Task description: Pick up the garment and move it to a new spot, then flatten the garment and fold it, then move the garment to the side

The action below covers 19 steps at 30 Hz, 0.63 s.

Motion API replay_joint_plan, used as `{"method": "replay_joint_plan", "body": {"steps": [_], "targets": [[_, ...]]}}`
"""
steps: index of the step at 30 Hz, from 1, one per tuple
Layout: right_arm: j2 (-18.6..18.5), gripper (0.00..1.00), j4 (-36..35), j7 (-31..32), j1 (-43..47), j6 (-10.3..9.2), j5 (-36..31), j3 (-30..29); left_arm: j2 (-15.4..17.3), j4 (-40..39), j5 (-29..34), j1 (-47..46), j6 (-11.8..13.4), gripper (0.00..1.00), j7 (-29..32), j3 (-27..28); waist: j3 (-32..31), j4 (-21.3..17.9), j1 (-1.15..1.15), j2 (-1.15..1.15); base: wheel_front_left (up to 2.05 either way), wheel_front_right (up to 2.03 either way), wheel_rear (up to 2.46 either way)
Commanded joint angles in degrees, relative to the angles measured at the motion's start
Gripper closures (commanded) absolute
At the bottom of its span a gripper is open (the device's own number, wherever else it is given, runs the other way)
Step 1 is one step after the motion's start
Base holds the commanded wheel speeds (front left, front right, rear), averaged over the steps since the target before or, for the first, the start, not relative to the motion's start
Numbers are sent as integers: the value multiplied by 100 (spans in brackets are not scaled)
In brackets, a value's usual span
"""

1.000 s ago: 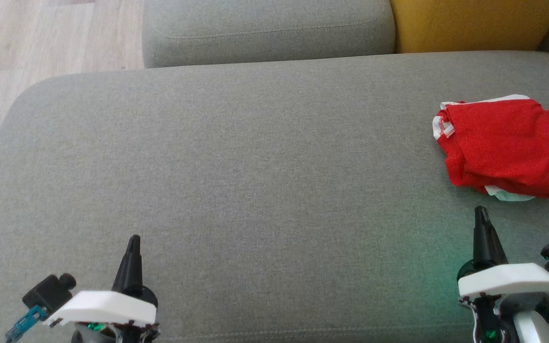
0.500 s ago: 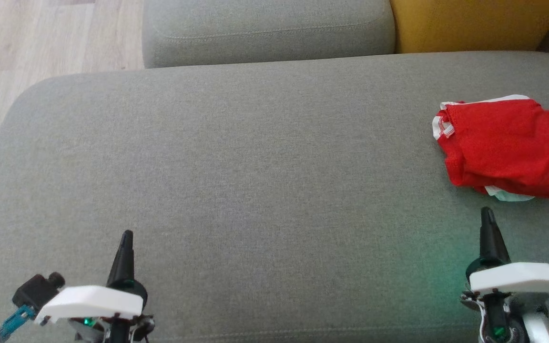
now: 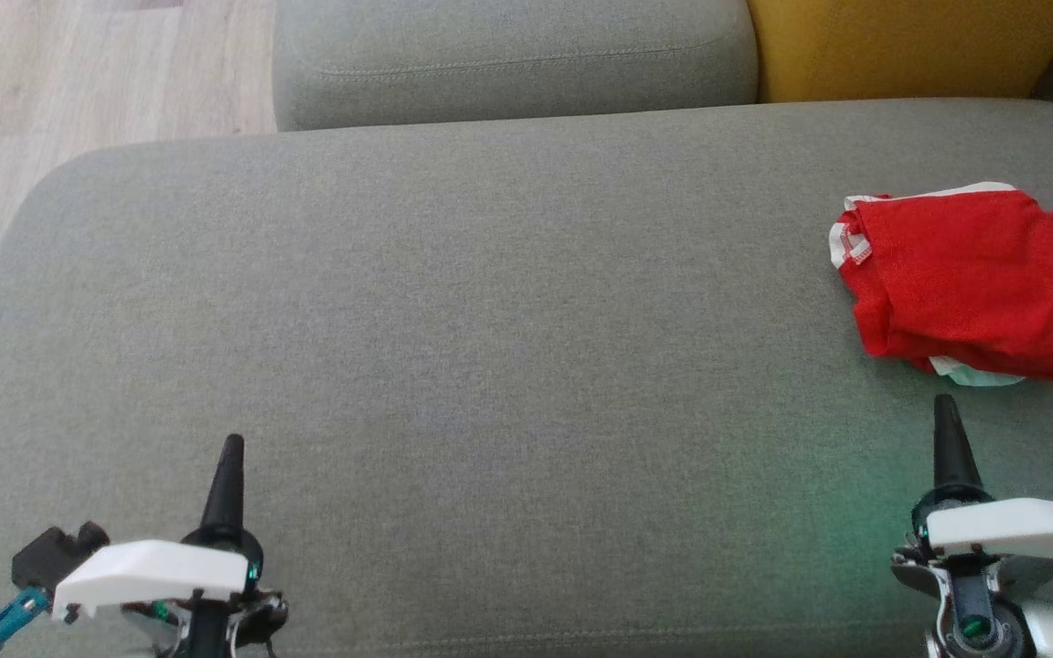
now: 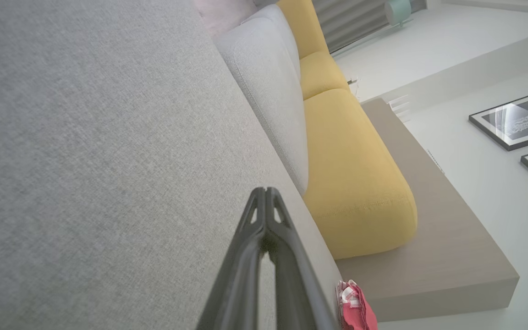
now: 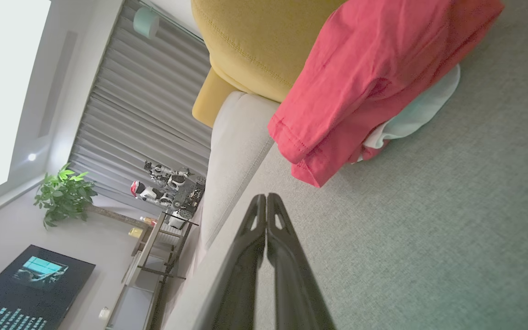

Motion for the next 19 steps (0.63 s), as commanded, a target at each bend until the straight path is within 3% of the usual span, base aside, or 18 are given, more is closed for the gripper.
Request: {"method": "replay_joint_plan", "body": {"steps": [1, 19], "targets": [[-18, 100, -236, 53, -317, -3, 229, 41, 86, -161, -184, -343, -59, 100, 45, 202, -1, 0, 0, 0, 0, 0, 0], [-18, 100, -296, 350, -342, -4, 1499, -72, 87, -108, -1216, -478, -152, 100, 351, 445, -5, 0, 0, 0, 0, 0, 0]]}}
